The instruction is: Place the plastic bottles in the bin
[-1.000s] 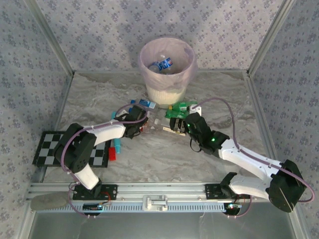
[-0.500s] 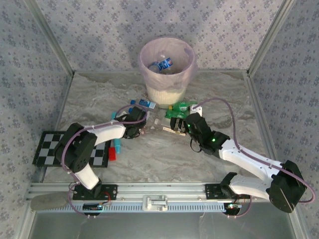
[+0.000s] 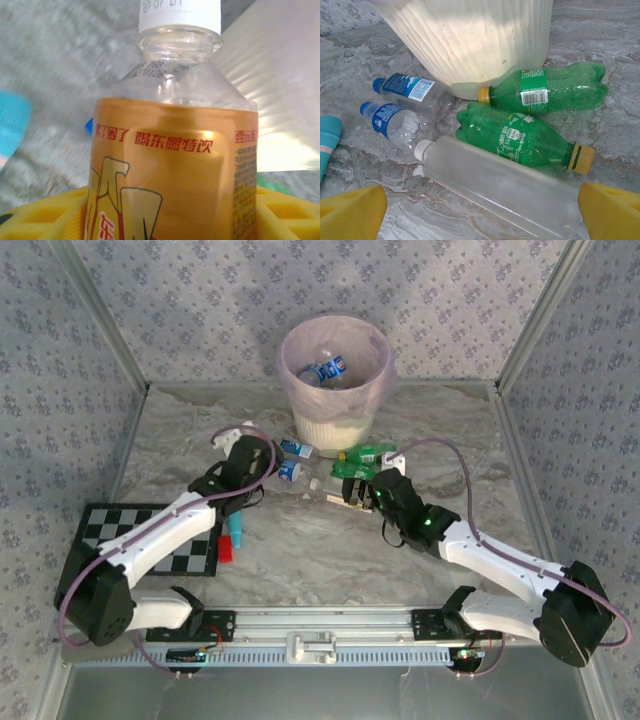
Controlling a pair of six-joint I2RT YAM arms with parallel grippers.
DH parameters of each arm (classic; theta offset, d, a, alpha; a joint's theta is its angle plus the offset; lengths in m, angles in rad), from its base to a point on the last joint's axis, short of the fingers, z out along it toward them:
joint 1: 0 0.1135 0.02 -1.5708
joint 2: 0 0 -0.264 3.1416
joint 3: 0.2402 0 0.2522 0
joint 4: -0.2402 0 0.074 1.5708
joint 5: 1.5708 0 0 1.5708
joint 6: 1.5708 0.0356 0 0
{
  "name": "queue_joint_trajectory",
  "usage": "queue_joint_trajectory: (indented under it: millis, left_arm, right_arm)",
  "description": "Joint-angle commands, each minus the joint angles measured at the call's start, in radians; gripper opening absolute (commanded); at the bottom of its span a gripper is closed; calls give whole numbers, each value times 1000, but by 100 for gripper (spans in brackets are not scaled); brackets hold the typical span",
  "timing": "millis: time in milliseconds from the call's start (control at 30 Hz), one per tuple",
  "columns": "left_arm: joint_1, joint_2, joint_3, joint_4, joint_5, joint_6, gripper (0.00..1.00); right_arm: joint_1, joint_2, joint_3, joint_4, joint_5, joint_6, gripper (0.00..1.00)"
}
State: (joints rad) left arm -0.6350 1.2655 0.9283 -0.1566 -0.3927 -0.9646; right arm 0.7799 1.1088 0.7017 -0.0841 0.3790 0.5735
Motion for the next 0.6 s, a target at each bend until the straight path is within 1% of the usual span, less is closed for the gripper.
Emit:
queue_joint_trajectory:
  millis: [0,100,200,333,567]
  left_arm:
    - [10,-46,107,109,11,263,65]
    - [32,-25,212,127,74,380,65]
    - [57,24,321,127,145,447,65]
    - [95,120,478,109,245,497,65]
    - [128,332,793,-14,393,549,65]
  right_arm:
    - [8,-5,-6,1,29,19,100]
    - [7,-10,-6,5,29,22,100]
    - [10,-15,-5,6,24,25,100]
    - [13,-27,-5,-2,23,31,100]
    - [24,-66,-10,-24,39,40,100]
